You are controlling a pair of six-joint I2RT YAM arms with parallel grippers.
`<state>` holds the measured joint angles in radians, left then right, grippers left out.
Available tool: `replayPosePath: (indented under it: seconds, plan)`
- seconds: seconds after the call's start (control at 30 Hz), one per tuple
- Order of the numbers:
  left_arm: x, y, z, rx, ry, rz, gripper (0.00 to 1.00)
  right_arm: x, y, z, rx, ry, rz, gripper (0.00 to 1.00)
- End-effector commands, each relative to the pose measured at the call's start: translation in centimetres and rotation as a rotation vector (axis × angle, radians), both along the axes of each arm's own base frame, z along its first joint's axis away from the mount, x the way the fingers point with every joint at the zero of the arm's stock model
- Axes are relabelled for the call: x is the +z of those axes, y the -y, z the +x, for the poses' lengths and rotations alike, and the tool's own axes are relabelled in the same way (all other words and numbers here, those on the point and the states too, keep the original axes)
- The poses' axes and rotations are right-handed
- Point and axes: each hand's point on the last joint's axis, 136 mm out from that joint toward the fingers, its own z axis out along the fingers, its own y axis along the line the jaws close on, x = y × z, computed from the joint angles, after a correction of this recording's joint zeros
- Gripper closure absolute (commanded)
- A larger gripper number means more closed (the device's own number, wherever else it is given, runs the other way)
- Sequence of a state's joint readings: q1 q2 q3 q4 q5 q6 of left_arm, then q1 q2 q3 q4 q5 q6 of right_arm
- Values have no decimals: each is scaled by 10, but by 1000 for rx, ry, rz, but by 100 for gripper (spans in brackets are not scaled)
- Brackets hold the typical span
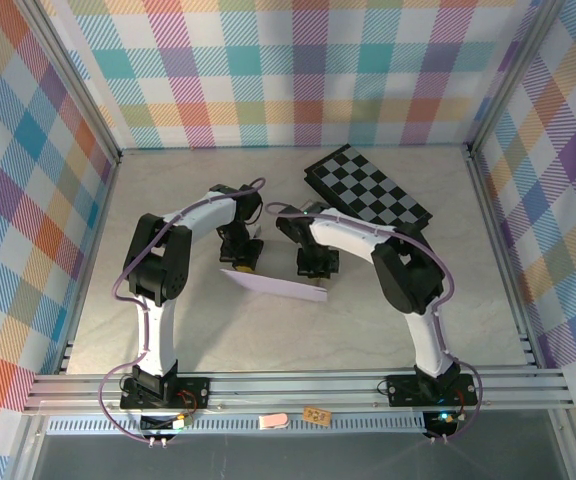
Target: Fold the paper box
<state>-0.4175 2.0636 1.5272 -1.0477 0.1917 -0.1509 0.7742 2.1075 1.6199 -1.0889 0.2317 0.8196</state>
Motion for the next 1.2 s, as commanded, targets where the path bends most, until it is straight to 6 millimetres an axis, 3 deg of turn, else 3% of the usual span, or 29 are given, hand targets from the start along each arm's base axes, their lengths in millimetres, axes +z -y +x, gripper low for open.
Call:
replayPosePath:
  seconds: [0.0, 0.13, 0.37, 0.47, 0.73, 0.97, 1.17]
  plan:
    - [11, 4, 18, 38, 122, 0, 100, 8, 16, -10, 98, -47, -158, 100]
    - [17, 5, 22, 99, 174, -12, 100, 20, 25, -3, 161, 10, -293, 100]
    - [24, 25, 18, 131, 212, -41, 100, 2, 29, 9, 217, 26, -373, 100]
    - [25, 30, 12, 149, 226, -7, 100, 7, 29, 16, 242, 67, -408, 100]
    - [45, 30, 4, 305, 343, -23, 100, 41, 33, 40, 317, 344, -338, 100]
    - [52, 46, 4, 311, 406, -39, 100, 40, 36, 50, 346, 359, -419, 100]
    - [52, 43, 4, 348, 467, -26, 100, 44, 32, 57, 378, 459, -350, 100]
